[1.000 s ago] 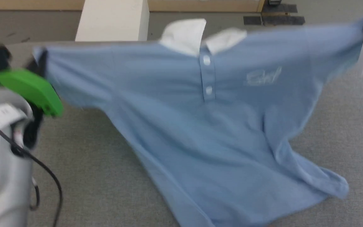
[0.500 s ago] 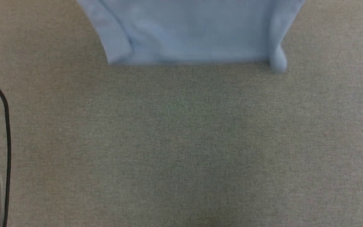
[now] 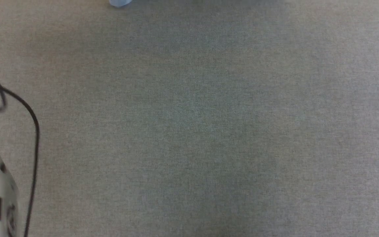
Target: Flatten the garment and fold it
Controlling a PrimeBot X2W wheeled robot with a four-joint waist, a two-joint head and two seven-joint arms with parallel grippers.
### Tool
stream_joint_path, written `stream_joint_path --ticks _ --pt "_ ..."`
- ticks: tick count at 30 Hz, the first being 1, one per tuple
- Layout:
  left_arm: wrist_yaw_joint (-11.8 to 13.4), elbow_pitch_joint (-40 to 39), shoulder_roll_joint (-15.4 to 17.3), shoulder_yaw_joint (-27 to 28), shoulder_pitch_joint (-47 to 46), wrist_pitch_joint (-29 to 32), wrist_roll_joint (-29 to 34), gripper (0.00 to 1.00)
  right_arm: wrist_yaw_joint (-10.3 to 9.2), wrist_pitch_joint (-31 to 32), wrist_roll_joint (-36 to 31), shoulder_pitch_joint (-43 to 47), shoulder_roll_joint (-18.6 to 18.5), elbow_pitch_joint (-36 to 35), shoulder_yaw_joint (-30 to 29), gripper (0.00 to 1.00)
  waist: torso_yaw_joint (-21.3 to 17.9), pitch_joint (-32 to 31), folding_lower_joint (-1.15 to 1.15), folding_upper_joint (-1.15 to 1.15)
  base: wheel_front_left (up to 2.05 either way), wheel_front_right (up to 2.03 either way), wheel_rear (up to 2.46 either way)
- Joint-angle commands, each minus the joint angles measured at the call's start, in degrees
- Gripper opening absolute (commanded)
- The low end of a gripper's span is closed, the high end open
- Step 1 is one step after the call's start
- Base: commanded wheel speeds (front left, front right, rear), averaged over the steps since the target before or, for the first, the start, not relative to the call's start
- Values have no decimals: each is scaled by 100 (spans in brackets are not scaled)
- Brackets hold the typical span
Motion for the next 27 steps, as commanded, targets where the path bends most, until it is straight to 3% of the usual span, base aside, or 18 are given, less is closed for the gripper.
stream_joint_path --ticks 1,9,15,21,27 --pt "-70 136 -27 -30 331 11 -68 0 -10 -63 130 378 -8 97 70 0 4 -113 -1 0 0 0 0" --pt "-484 681 -127 -150 2119 422 -448 0 -10 -86 1085 2230 -119 245 321 0 -12 -686 -1 0 0 0 0" --pt "-559 463 -430 30 3858 1116 -1125 0 -10 365 1818 4068 -136 -352 136 0 6 -1247 -1 0 0 0 0" --pt "-347 -353 -762 190 5518 1846 -1694 0 -10 1158 2072 6001 136 -1437 -506 0 58 -1676 -1 0 0 0 0" --pt "187 -1441 -946 182 6912 2529 -1833 0 -10 2197 2038 7480 684 -2456 -1100 0 89 -1957 -1 0 0 0 0"
